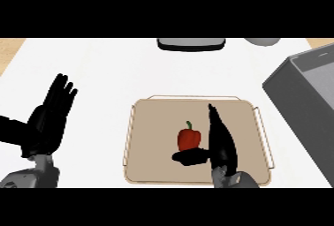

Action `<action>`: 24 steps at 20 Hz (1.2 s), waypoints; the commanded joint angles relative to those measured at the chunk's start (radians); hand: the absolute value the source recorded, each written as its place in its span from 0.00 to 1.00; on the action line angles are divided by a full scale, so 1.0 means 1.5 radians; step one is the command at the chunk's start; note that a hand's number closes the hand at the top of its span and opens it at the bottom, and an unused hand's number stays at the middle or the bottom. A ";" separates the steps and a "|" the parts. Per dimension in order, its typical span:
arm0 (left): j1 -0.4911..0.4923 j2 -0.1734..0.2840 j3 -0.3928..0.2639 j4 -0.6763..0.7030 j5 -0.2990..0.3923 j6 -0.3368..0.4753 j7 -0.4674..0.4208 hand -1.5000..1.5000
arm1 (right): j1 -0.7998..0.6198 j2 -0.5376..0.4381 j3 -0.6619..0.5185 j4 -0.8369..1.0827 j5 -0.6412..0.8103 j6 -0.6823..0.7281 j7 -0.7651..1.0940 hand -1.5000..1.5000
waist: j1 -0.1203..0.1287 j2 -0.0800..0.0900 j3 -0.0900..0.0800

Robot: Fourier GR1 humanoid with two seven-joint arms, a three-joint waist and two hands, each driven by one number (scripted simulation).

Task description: Pick the bell pepper from the tray and place it in the cardboard box

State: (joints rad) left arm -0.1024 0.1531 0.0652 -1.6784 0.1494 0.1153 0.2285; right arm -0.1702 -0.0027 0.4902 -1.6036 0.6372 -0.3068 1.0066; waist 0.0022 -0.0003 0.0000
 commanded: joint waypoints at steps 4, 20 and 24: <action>0.020 -0.028 -0.020 -0.024 -0.014 0.007 0.009 0.50 | -0.049 0.002 -0.037 0.020 -0.025 0.018 0.050 0.00 | 0.001 0.000 0.000; -0.003 -0.042 -0.011 0.032 -0.045 0.000 -0.030 0.50 | -0.028 0.002 0.038 0.034 0.096 0.009 0.015 1.00 | -0.003 -0.001 0.000; 0.015 -0.045 -0.013 -0.005 -0.039 0.001 -0.002 0.50 | -0.005 0.002 0.061 0.017 0.145 -0.002 0.032 1.00 | -0.002 -0.001 0.000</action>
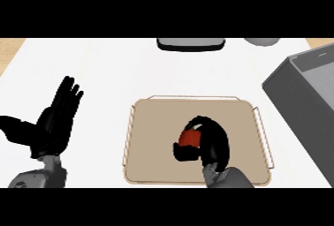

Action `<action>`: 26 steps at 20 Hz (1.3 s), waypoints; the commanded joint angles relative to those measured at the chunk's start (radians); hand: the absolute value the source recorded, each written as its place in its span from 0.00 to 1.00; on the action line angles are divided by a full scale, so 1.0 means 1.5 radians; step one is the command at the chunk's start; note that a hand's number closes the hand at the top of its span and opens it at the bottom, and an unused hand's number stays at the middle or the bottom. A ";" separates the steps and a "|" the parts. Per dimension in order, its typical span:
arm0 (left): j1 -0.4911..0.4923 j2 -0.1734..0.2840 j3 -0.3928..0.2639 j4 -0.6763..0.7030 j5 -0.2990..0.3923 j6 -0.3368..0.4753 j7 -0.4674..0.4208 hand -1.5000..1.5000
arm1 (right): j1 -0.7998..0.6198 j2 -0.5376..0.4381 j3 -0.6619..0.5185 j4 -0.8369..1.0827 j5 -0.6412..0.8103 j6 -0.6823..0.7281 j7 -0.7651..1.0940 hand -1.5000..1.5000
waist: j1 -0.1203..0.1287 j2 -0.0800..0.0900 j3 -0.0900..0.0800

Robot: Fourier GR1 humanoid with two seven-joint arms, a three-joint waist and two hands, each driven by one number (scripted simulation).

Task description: Pick the bell pepper from the tray and place it in the cardboard box

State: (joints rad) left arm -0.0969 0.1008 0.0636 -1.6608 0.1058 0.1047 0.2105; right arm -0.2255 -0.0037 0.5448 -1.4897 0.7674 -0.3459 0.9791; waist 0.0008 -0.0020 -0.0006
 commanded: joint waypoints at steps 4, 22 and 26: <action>0.014 -0.006 -0.008 -0.010 0.005 -0.010 -0.005 0.50 | -0.020 -0.112 0.134 -0.016 0.029 0.145 -0.138 1.00 | 0.013 -0.001 0.000; 0.005 0.026 0.037 -0.014 0.024 -0.016 0.019 0.50 | -0.004 -0.248 0.129 -0.526 0.104 0.324 -0.118 1.00 | -0.012 -0.004 0.000; -0.005 -0.010 -0.014 -0.027 -0.015 0.015 0.036 0.50 | -0.047 -0.231 0.025 -0.554 0.110 0.342 -0.066 1.00 | -0.007 -0.002 0.000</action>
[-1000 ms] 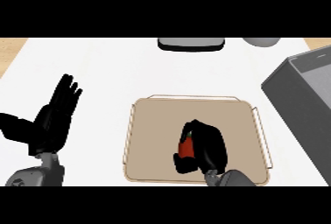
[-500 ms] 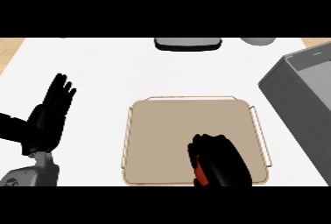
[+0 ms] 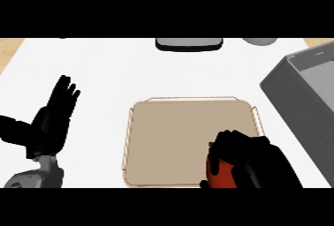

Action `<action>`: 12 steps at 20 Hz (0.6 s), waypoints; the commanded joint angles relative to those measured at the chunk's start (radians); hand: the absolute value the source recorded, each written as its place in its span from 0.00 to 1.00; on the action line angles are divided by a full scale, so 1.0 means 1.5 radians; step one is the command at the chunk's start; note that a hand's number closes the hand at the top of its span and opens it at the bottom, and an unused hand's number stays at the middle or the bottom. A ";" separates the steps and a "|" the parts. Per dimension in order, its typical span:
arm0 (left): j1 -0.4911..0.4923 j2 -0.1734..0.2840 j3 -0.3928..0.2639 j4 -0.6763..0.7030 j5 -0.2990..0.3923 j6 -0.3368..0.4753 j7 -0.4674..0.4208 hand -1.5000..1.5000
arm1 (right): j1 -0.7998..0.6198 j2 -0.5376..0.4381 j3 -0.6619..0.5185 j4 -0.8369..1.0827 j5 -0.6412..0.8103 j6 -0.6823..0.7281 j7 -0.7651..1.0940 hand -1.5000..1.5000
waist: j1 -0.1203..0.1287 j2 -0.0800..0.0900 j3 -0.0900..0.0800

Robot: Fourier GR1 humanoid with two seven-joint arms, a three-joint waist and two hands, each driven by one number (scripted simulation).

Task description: Pick the bell pepper from the tray and place it in the cardboard box

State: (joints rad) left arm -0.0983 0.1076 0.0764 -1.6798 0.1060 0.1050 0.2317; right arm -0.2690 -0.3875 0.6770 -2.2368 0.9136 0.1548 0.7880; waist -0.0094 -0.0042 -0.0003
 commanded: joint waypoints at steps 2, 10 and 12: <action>0.008 0.016 0.013 0.006 0.014 -0.024 -0.012 0.50 | -0.010 0.019 -0.117 -0.080 0.009 0.007 0.078 1.00 | 0.001 0.001 0.000; -0.005 -0.009 -0.002 0.016 -0.005 -0.001 -0.010 0.50 | -0.059 -0.016 -0.384 -0.054 -0.131 0.092 0.049 1.00 | 0.004 0.003 0.000; 0.020 -0.029 -0.025 0.011 -0.023 0.008 -0.028 0.50 | -0.059 -0.038 -0.444 0.025 -0.160 0.086 -0.006 1.00 | 0.006 0.003 0.000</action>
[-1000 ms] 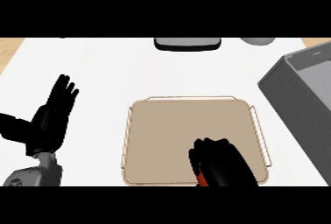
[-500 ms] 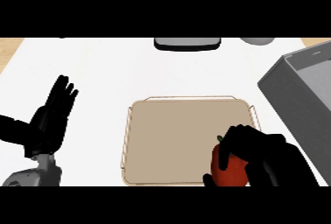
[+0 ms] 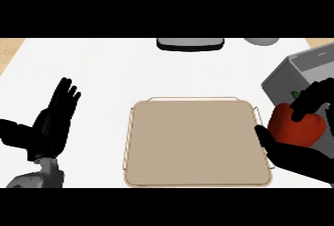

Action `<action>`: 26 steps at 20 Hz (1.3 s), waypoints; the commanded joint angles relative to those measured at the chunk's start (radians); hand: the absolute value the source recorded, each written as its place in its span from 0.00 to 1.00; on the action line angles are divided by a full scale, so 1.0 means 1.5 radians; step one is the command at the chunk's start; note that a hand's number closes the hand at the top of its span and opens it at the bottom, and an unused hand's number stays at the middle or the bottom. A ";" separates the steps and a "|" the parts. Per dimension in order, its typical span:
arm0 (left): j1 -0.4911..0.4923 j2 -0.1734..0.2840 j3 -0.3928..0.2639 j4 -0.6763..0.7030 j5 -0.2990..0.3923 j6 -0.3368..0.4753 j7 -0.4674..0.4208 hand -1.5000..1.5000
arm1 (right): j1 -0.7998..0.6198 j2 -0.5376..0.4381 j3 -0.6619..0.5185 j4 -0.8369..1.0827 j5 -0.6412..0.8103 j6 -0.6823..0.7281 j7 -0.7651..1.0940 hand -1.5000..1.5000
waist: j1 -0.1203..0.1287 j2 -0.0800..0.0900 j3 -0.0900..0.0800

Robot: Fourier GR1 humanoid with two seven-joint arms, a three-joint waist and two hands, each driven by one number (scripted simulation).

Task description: Pick the bell pepper from the tray and place it in the cardboard box

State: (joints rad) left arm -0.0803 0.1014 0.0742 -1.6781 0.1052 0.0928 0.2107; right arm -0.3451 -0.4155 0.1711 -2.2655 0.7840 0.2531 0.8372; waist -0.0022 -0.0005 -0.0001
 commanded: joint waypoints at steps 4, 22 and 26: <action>-0.020 0.010 0.012 0.008 0.008 -0.007 0.014 0.50 | -0.001 -0.045 -0.196 0.106 -0.108 0.021 -0.118 1.00 | 0.001 0.001 0.000; -0.041 -0.008 -0.006 0.011 -0.011 0.005 0.010 0.50 | -0.040 -0.201 -0.242 0.665 0.066 -0.120 -0.491 1.00 | 0.015 0.007 0.001; -0.033 0.003 0.004 0.005 0.009 -0.015 0.017 0.50 | -0.050 -0.230 -0.203 0.753 0.084 -0.008 -0.467 0.00 | 0.021 0.006 0.000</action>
State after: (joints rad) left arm -0.1275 0.0989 0.0774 -1.6556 0.1063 0.0820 0.2235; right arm -0.4178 -0.7126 -0.1649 -1.2772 0.8839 0.1513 0.1666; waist 0.0226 0.0060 -0.0031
